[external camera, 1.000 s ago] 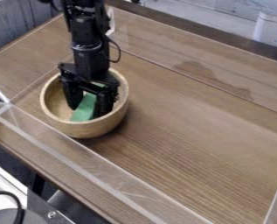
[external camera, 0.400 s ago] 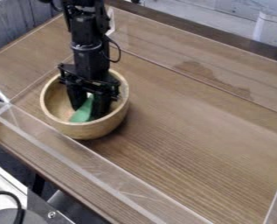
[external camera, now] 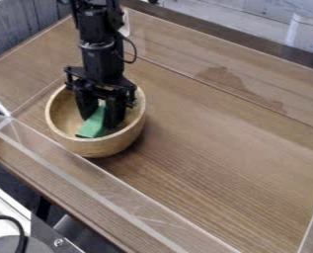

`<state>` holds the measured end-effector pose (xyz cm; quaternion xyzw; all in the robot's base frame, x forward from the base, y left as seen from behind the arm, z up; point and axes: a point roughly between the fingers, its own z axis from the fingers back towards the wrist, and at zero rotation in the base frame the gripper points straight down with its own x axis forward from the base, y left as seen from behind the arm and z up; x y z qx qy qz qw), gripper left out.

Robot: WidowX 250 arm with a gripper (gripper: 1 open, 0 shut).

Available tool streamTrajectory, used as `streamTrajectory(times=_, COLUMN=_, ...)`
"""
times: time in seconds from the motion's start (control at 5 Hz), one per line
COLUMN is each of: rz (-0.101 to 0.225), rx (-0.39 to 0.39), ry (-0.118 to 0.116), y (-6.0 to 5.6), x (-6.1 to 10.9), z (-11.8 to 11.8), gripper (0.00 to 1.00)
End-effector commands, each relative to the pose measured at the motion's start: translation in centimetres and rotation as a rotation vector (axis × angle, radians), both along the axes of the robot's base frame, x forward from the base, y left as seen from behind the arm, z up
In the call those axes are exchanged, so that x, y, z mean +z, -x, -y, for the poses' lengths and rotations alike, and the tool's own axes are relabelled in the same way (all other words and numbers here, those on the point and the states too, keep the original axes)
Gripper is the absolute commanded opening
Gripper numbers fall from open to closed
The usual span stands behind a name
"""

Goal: Remove the green block from inside the brown bowl and put it on the table

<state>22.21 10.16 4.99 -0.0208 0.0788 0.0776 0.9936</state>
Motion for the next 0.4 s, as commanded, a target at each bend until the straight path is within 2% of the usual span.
streamTrajectory(times=0.0, rz=0.082, rx=-0.001, ry=-0.032, y=-1.25, x=2.41, z=-0.39, gripper=0.00)
streamTrajectory(times=0.2, rz=0.082, rx=0.001, ry=-0.031, y=-1.26, x=2.63, z=-0.32, gripper=0.00)
